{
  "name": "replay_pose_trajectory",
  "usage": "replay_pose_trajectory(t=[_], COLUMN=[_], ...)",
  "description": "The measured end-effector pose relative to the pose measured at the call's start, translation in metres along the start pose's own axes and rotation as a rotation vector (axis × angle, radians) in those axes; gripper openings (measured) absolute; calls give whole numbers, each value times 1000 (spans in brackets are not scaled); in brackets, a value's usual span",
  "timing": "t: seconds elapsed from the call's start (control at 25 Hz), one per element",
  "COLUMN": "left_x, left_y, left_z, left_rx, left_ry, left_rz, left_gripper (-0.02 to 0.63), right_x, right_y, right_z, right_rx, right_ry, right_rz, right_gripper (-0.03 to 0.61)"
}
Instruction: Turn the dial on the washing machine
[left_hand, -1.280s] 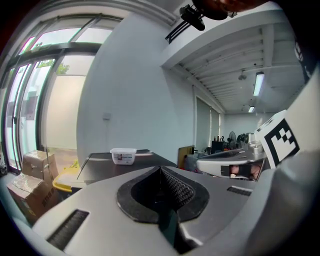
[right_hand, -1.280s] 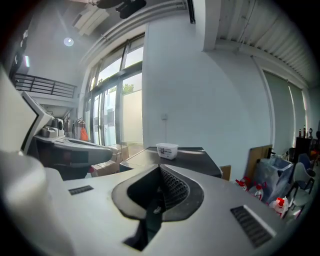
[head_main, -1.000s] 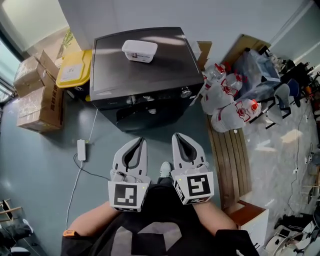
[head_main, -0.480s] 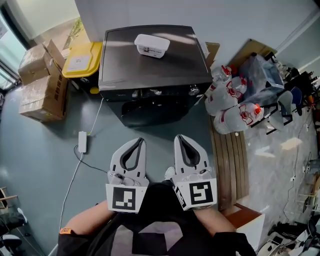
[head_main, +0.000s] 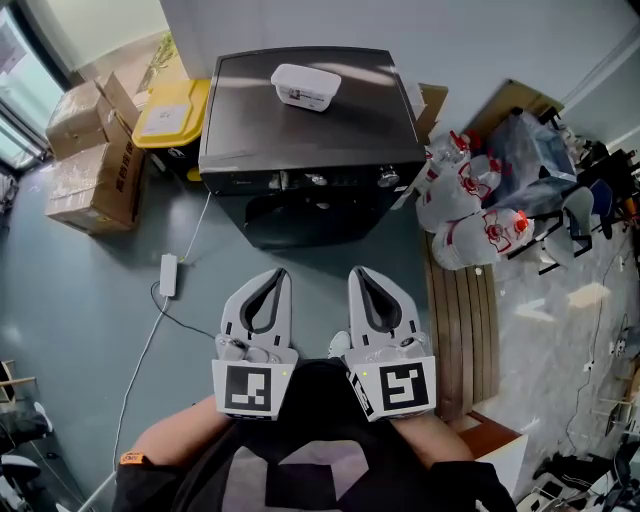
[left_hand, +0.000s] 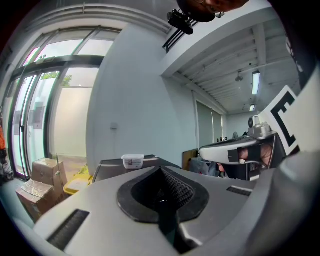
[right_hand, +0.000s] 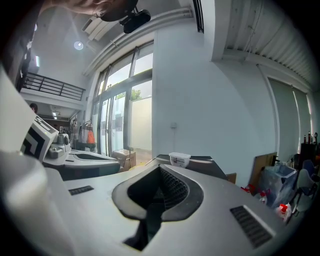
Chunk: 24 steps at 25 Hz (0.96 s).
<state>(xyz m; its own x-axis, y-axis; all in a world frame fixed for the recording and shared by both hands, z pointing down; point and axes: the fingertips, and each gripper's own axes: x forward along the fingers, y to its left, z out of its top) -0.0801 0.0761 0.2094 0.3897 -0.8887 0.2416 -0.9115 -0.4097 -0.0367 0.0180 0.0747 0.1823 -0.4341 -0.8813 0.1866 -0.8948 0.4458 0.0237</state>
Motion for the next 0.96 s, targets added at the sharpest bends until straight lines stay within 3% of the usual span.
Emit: replay_pose_trajectory(t=[0.96], left_x=[2], left_y=[5], left_z=[6], left_rx=[-19], left_ry=[-12], left_rz=[33], left_gripper=[14], right_x=[0], right_y=[-6], right_z=[-10], right_rx=[24], right_ry=[16], right_rz=[-6], right_gripper=[14])
